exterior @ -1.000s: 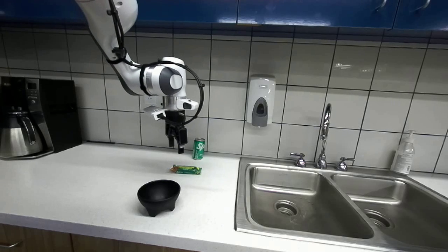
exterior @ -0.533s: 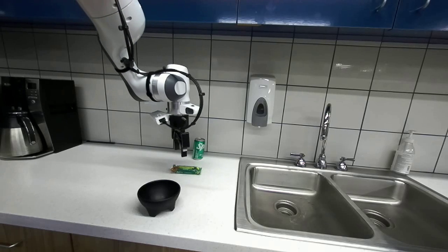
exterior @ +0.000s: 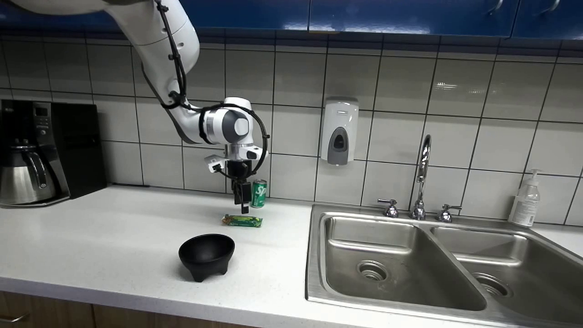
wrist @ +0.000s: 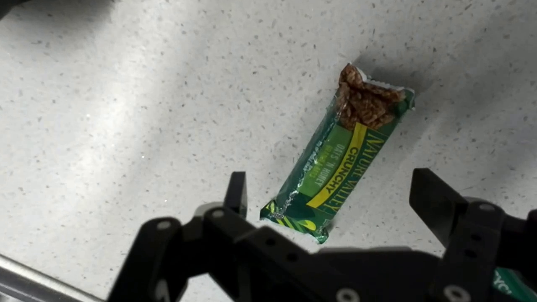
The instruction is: Pick up the green rectangular object and put it in the black bowl
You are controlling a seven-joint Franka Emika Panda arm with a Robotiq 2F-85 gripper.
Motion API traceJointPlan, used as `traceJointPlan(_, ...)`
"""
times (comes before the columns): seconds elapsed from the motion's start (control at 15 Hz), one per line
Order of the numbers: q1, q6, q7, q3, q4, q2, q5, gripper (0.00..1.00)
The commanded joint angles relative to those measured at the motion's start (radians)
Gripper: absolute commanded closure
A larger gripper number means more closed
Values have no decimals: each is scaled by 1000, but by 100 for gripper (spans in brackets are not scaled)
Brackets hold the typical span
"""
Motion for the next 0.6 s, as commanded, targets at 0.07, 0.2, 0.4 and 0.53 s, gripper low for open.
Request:
traceJointPlan(0.07, 14, -30, 33, -16, 76, 60, 21, 0)
traceJointPlan(0.2, 17, -29, 42, -20, 89, 77, 17, 0)
traceJointPlan(0.4, 17, -31, 47, -22, 105, 101, 16, 0)
traceJointPlan(0.53, 18, -33, 49, -25, 113, 118, 15, 0)
